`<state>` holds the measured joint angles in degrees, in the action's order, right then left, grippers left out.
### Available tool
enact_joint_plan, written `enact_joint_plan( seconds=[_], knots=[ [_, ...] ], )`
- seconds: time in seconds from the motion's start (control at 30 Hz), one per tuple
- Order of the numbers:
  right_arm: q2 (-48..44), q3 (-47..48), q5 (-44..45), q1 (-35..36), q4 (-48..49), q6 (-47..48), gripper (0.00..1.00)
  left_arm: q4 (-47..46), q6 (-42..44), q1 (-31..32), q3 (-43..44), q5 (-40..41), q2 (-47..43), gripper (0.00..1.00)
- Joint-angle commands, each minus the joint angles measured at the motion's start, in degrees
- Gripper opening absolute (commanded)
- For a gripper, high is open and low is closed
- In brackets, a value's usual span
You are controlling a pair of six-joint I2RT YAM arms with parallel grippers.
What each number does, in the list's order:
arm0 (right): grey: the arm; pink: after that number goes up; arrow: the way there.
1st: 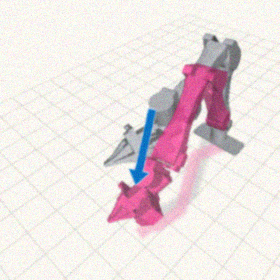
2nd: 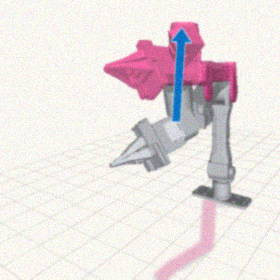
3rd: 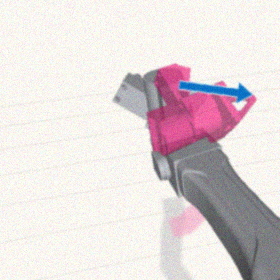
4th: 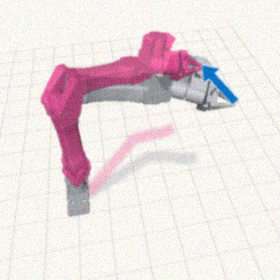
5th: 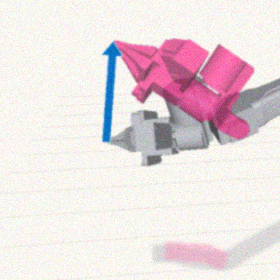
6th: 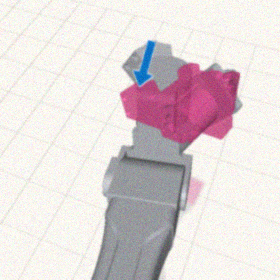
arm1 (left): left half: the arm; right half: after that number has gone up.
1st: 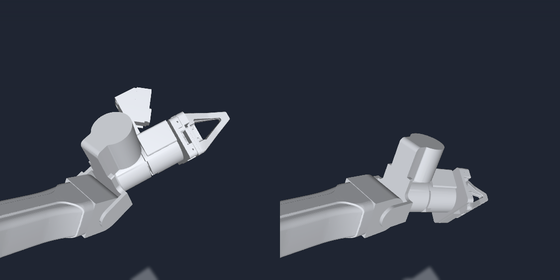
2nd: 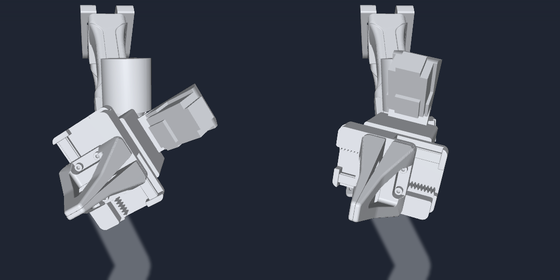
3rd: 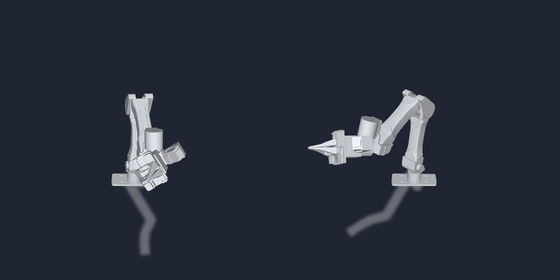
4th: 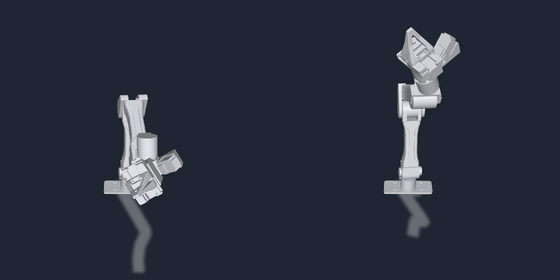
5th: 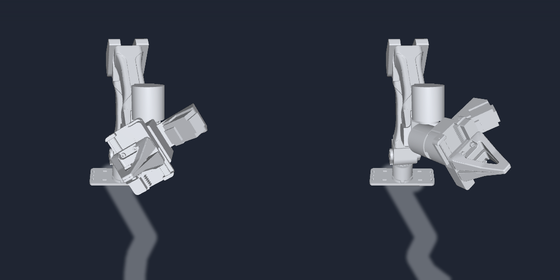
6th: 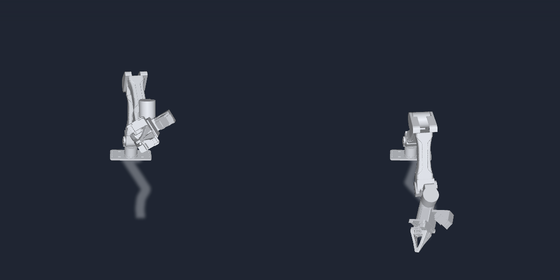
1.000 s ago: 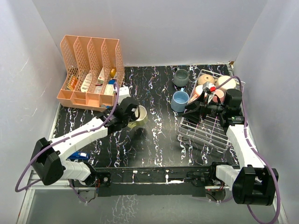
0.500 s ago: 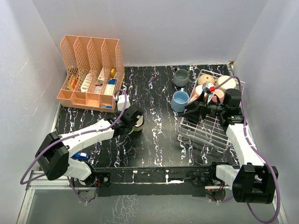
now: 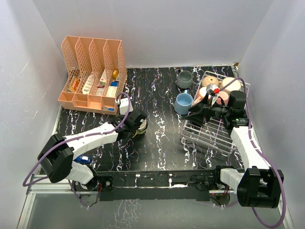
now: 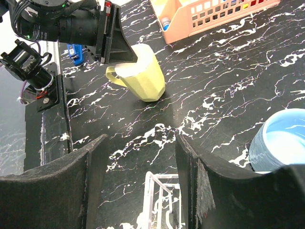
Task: Load the cups into the dish rack
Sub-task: Place the cup at the center of the board.
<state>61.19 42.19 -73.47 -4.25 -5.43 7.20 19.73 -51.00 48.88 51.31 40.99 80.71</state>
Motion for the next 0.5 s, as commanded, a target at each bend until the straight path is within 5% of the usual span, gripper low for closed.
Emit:
enact_joint_plan(
  seconds=[0.0, 0.2, 0.47],
  knots=[
    [-0.1, 0.1, -0.3, -0.3, 2.0, 0.6, 0.60, 0.9, -1.7, 0.2, -0.2, 0.5, -0.9, 0.27],
    [-0.1, 0.1, -0.4, -0.3, 1.9, 0.8, 0.59, 5.2, 2.9, 0.2, 2.2, -0.2, -4.5, 0.51],
    [0.0, 0.1, -0.4, -0.3, 1.8, 0.9, 0.60, 6.9, 30.0, -0.7, 6.7, -10.3, -12.2, 0.80]
  ],
)
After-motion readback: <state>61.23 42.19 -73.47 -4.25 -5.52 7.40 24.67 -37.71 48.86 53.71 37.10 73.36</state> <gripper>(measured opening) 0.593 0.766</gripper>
